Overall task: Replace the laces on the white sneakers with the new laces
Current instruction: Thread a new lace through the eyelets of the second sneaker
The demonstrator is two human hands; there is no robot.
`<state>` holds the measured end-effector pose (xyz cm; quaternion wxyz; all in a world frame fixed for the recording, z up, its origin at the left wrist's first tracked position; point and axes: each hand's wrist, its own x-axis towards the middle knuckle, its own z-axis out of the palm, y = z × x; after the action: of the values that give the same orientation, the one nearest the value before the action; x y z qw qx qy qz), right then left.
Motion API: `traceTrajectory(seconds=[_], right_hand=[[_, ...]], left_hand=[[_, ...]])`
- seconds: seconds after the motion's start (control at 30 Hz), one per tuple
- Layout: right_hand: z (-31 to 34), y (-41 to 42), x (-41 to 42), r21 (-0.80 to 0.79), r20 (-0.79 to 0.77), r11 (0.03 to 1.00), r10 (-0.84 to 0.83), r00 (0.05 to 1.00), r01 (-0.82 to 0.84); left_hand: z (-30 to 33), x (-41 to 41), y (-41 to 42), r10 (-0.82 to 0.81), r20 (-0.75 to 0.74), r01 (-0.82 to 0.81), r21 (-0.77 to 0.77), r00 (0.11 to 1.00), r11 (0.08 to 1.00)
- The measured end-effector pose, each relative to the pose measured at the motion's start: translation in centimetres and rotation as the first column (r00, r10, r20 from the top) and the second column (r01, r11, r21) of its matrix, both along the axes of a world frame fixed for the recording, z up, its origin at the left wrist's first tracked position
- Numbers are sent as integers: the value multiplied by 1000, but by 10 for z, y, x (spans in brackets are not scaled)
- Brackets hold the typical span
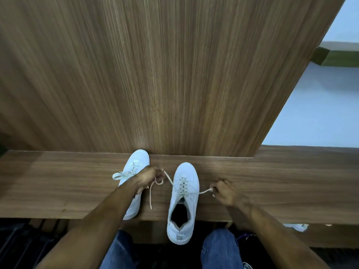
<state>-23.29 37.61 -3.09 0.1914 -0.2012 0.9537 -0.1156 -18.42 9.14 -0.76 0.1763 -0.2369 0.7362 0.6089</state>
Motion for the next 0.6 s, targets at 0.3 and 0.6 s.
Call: traceTrajectory(seconds=[0.3,0.6], right_hand=[[39,-59,13,-642,756,99,-86,649,760],[15,-58,-4,-592,790,-21,-216,574,806]], left_hand=[[-17,-29,83,469,221,-451,763,855,463],[-59,-2,67,438,20,-422,313,899,851]])
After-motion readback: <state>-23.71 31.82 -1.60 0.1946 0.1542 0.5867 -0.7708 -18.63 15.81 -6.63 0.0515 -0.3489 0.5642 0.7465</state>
